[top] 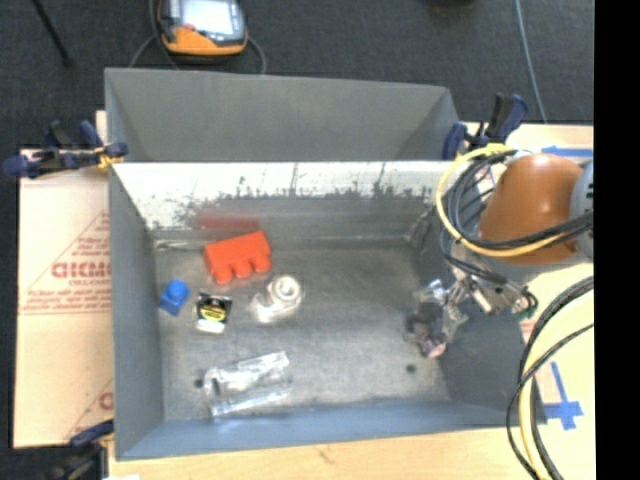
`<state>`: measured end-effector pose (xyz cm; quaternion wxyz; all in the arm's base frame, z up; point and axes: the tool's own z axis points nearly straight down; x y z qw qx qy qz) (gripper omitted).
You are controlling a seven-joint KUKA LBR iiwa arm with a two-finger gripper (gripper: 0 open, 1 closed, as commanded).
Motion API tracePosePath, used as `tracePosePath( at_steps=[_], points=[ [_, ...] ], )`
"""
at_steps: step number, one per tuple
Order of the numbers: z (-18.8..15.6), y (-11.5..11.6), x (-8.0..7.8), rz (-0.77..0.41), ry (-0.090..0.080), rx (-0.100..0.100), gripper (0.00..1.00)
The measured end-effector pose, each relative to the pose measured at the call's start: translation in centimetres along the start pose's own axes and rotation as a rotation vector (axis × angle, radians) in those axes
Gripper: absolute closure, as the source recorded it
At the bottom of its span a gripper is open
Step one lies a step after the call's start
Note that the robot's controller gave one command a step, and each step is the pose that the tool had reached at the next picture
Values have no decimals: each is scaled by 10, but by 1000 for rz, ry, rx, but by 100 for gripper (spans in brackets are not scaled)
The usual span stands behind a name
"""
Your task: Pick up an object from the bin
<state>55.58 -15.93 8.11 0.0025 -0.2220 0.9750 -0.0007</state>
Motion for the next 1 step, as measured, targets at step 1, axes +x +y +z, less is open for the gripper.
tracePosePath(
  at_steps=[1],
  points=[
    [-165, 9, 7, -35, -5, 7, 100]
  ],
)
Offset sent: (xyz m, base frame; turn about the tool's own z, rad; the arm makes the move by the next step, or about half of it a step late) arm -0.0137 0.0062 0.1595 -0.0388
